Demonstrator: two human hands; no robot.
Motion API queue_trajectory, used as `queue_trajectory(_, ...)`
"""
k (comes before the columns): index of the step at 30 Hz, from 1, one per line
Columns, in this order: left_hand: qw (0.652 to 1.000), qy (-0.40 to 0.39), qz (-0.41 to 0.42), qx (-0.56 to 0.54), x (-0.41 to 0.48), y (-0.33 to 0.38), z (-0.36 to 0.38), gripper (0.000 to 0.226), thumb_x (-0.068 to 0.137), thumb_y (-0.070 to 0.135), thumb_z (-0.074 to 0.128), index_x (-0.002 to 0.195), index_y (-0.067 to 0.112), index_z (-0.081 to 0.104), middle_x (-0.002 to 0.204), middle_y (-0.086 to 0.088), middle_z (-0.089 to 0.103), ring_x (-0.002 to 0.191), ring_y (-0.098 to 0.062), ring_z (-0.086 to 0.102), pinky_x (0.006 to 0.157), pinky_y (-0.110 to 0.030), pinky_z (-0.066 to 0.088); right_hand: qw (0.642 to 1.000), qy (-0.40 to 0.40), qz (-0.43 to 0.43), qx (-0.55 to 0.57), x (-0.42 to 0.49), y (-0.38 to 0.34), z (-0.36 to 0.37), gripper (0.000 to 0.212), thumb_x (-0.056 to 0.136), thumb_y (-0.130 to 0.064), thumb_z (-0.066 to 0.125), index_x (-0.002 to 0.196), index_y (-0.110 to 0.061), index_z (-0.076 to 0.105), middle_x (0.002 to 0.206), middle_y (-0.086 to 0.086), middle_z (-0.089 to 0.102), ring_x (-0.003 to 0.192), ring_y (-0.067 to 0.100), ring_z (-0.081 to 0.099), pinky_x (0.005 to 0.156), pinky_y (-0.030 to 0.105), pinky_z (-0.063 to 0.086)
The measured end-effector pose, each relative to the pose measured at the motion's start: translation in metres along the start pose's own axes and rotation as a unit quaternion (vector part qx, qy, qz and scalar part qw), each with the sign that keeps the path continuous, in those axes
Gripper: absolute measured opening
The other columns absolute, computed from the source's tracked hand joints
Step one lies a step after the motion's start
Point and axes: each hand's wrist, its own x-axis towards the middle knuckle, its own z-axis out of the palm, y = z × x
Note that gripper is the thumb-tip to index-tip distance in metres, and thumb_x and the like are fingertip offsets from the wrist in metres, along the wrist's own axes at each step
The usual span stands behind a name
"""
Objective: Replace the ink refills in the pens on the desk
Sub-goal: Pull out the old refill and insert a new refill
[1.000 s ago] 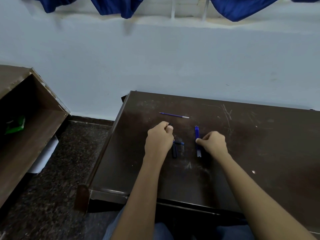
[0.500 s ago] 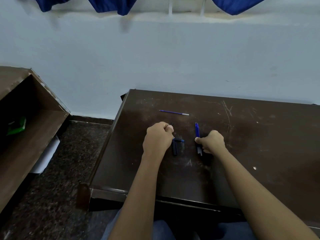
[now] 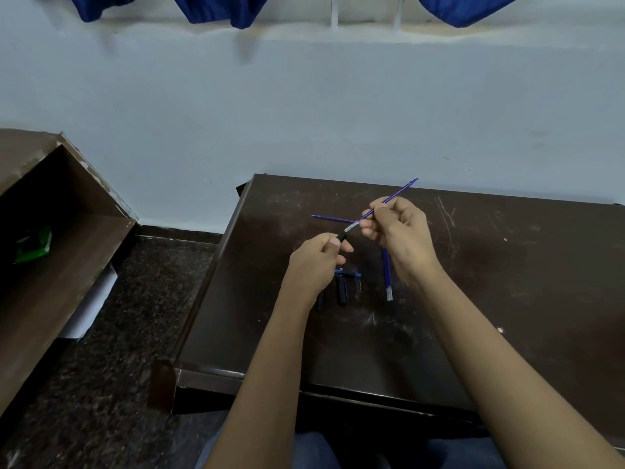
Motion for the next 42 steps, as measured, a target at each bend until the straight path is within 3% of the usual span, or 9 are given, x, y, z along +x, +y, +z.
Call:
queue_trajectory(6, 1.000, -0.004, -0.005, -0.008, 0.004, -0.003, -0.002, 0.031, 0.100, 0.025, 0.035, 0.094, 0.020, 0.065, 0.089, 0.000, 0.063, 0.074, -0.004, 0.052, 0.076, -0.024, 0.043, 0.996, -0.038, -0.038, -0.068, -0.004, 0.002, 0.006, 0.015, 0.096, -0.006, 0.049, 0.098, 0.000, 0.062, 0.081, 0.008, 0.067, 0.063, 0.007, 0.059, 0.060, 0.019, 0.052)
queue_trajectory(15, 1.000, 0.015, -0.010, -0.013, 0.005, -0.005, -0.003, 0.032, 0.100, 0.026, 0.034, 0.088, 0.023, 0.063, 0.089, -0.002, 0.066, 0.082, -0.010, 0.057, 0.088, -0.033, 0.047, 0.994, -0.039, -0.077, -0.072, -0.003, 0.003, 0.007, 0.015, 0.096, -0.006, 0.049, 0.095, 0.000, 0.063, 0.082, 0.007, 0.067, 0.066, 0.010, 0.058, 0.064, 0.020, 0.051)
queue_trajectory(19, 1.000, 0.020, 0.008, -0.017, 0.003, -0.005, -0.001, 0.033, 0.099, 0.027, 0.036, 0.080, 0.028, 0.062, 0.091, 0.000, 0.069, 0.095, -0.017, 0.064, 0.093, -0.039, 0.049, 0.977, -0.101, -0.070, -0.172, -0.004, 0.011, 0.006, 0.016, 0.091, -0.009, 0.056, 0.088, -0.003, 0.070, 0.082, 0.007, 0.071, 0.068, 0.008, 0.059, 0.066, 0.024, 0.050)
queue_trajectory(24, 0.997, 0.073, 0.021, -0.007, 0.003, -0.006, -0.006, 0.031, 0.099, 0.023, 0.036, 0.082, 0.024, 0.062, 0.080, 0.003, 0.065, 0.076, -0.010, 0.057, 0.075, -0.025, 0.046, 0.963, -0.092, -0.036, -0.251, 0.004, 0.030, 0.002, 0.019, 0.091, -0.014, 0.056, 0.097, -0.018, 0.074, 0.093, 0.001, 0.074, 0.083, 0.013, 0.065, 0.081, 0.028, 0.053)
queue_trajectory(27, 0.996, 0.081, 0.026, -0.023, 0.001, -0.007, -0.007, 0.030, 0.099, 0.022, 0.037, 0.086, 0.021, 0.064, 0.078, 0.004, 0.064, 0.068, -0.006, 0.053, 0.066, -0.021, 0.043, 0.897, -0.089, -0.063, -0.429, 0.006, 0.048, -0.003, 0.024, 0.089, -0.008, 0.057, 0.106, -0.015, 0.072, 0.099, 0.001, 0.072, 0.088, 0.013, 0.063, 0.082, 0.016, 0.047)
queue_trajectory(29, 0.996, 0.080, 0.028, -0.024, 0.000, -0.006, -0.005, 0.030, 0.099, 0.022, 0.037, 0.086, 0.021, 0.064, 0.077, 0.005, 0.063, 0.065, -0.003, 0.050, 0.063, -0.019, 0.041, 0.848, -0.116, -0.050, -0.516, 0.006, 0.062, -0.006, 0.029, 0.087, -0.007, 0.057, 0.113, -0.014, 0.069, 0.109, 0.007, 0.071, 0.101, 0.023, 0.065, 0.094, 0.031, 0.048)
queue_trajectory(38, 0.997, 0.064, 0.037, -0.028, -0.001, -0.003, -0.006, 0.030, 0.100, 0.022, 0.036, 0.092, 0.019, 0.065, 0.084, 0.002, 0.064, 0.068, -0.004, 0.051, 0.061, -0.018, 0.039, 0.736, -0.151, -0.050, -0.658, 0.005, 0.080, -0.001, 0.027, 0.091, -0.007, 0.054, 0.117, -0.011, 0.061, 0.115, 0.010, 0.060, 0.103, 0.028, 0.061, 0.082, 0.042, 0.055)
queue_trajectory(40, 0.996, 0.063, 0.040, -0.039, 0.000, -0.004, -0.007, 0.030, 0.100, 0.022, 0.036, 0.090, 0.020, 0.065, 0.083, 0.002, 0.064, 0.068, -0.004, 0.051, 0.062, -0.018, 0.040, 0.748, -0.132, -0.048, -0.649, 0.008, 0.080, 0.001, 0.026, 0.090, -0.007, 0.054, 0.115, -0.010, 0.062, 0.113, 0.011, 0.061, 0.101, 0.029, 0.061, 0.082, 0.043, 0.055)
queue_trajectory(42, 0.996, 0.057, 0.040, -0.050, 0.001, -0.005, -0.007, 0.030, 0.100, 0.022, 0.036, 0.089, 0.023, 0.064, 0.083, 0.003, 0.065, 0.070, -0.004, 0.053, 0.063, -0.019, 0.040, 0.808, -0.082, -0.039, -0.583, 0.012, 0.073, 0.004, 0.025, 0.088, -0.009, 0.056, 0.110, -0.009, 0.066, 0.106, 0.011, 0.067, 0.098, 0.029, 0.063, 0.085, 0.037, 0.052)
